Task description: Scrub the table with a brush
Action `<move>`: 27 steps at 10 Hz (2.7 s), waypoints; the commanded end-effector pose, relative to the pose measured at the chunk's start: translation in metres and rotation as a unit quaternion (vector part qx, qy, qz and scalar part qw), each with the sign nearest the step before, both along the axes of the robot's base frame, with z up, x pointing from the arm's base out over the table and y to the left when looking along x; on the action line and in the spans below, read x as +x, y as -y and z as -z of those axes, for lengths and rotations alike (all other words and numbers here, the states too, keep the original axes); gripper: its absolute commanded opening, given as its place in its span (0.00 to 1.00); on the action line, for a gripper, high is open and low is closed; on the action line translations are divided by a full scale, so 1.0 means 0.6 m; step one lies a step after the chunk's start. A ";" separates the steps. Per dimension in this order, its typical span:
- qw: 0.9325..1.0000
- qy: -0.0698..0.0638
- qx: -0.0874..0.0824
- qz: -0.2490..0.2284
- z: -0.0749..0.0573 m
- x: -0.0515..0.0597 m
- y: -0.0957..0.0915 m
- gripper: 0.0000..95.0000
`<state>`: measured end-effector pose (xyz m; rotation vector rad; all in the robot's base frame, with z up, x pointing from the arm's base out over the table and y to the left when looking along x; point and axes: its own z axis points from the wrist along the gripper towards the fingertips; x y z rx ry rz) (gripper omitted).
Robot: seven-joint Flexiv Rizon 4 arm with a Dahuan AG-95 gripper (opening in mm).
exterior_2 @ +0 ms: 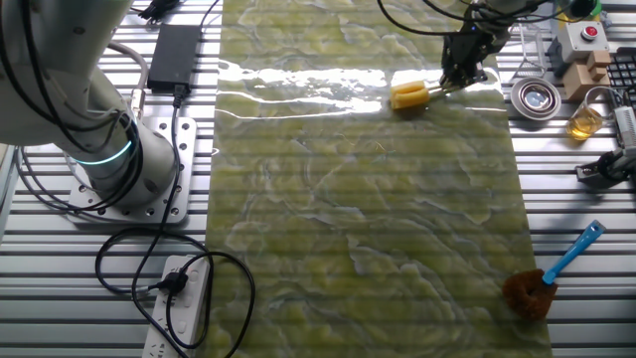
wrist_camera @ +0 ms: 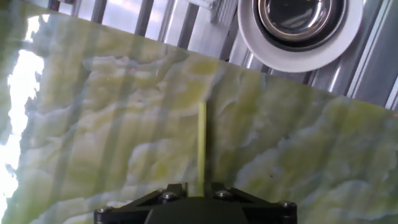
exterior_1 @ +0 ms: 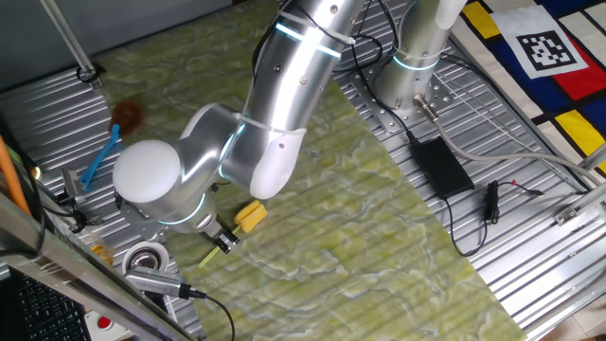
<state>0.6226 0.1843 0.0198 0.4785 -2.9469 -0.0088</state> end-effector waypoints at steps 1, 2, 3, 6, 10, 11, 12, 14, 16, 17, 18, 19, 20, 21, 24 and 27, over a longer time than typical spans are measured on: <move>1.000 -0.001 0.000 -0.001 0.000 0.001 0.000 0.00; 1.000 -0.001 0.002 -0.009 -0.003 0.001 0.003 0.00; 1.000 0.001 0.003 -0.015 -0.008 0.002 0.006 0.00; 0.999 0.027 0.005 -0.047 -0.022 0.002 0.020 0.00; 0.996 0.041 -0.004 -0.079 -0.024 -0.003 0.033 0.00; 0.996 0.041 -0.007 -0.081 -0.024 -0.003 0.034 0.00; 0.995 0.043 -0.013 -0.086 -0.022 -0.005 0.036 0.00; 0.995 0.050 -0.012 -0.086 -0.018 -0.010 0.039 0.00; 0.996 0.051 -0.004 -0.074 -0.014 -0.015 0.043 0.00; 0.996 0.051 -0.002 -0.073 -0.011 -0.019 0.046 0.00; 0.996 0.052 0.002 -0.071 -0.007 -0.027 0.052 0.00; 0.996 0.054 0.006 -0.071 -0.005 -0.038 0.058 0.00; 0.996 0.056 0.010 -0.069 -0.004 -0.046 0.062 0.00; 0.996 0.055 0.011 -0.068 -0.005 -0.056 0.067 0.00; 0.996 0.057 0.013 -0.068 -0.006 -0.083 0.076 0.00; 0.996 0.059 0.014 -0.068 -0.003 -0.111 0.085 0.00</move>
